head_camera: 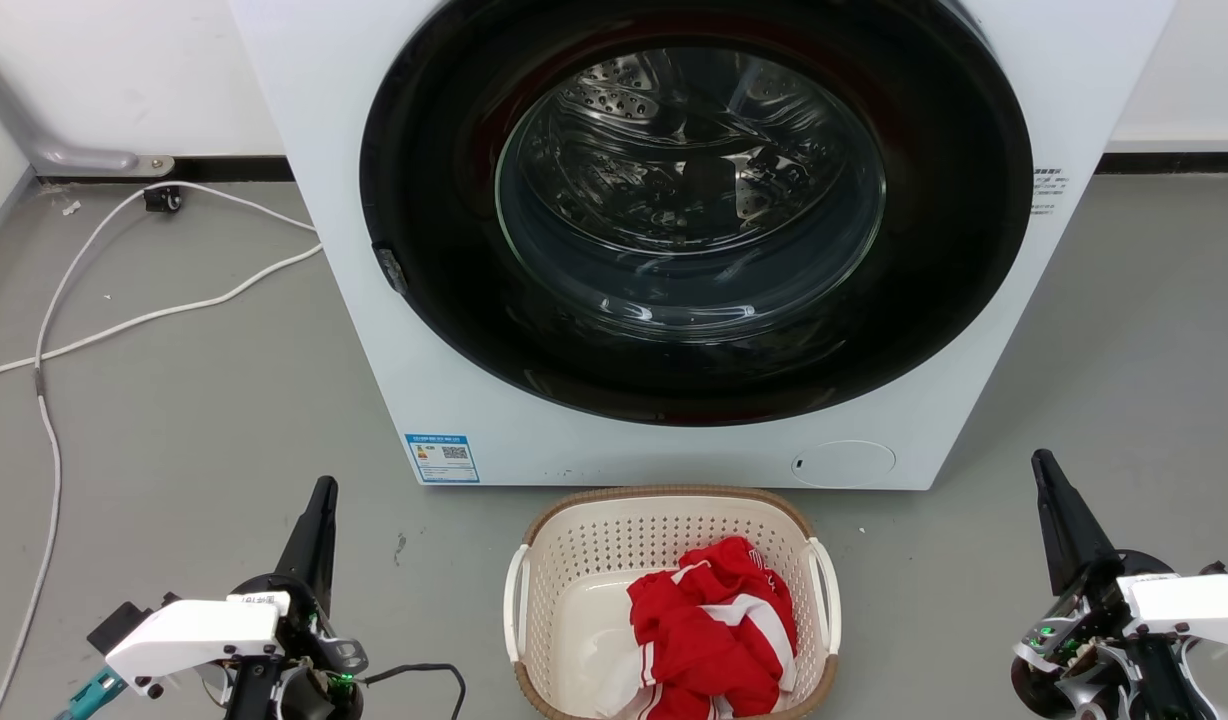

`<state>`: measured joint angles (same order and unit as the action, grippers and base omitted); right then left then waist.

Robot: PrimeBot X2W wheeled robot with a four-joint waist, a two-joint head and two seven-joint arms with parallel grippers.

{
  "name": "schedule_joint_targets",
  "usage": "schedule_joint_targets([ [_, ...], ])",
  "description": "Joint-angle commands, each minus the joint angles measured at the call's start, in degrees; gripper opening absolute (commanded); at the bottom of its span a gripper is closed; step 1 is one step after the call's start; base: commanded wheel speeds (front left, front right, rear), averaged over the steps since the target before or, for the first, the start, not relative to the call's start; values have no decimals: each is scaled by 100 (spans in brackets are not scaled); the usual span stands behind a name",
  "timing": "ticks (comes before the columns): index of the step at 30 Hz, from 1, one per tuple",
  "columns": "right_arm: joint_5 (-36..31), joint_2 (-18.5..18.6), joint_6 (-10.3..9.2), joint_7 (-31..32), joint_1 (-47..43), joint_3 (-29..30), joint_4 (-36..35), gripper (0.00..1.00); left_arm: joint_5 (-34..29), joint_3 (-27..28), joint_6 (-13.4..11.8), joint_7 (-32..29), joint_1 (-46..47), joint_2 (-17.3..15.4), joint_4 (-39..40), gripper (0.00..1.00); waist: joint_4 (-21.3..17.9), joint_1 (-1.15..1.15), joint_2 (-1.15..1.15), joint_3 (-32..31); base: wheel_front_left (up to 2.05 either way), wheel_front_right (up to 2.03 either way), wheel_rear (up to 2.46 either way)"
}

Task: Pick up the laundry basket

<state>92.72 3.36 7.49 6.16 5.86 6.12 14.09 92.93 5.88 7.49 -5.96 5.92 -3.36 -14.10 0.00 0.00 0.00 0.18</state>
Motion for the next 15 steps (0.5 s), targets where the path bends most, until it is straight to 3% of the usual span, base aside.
schedule_joint_targets([
  [1,-25,-22,0,22,65,8,5,0,-38,15,0,-25,49,0,-4,0,0,0,0,0,0,0,0],
  [15,-38,-30,0,32,66,16,6,0,-50,29,0,-29,51,10,-4,0,0,0,0,0,0,0,0],
])
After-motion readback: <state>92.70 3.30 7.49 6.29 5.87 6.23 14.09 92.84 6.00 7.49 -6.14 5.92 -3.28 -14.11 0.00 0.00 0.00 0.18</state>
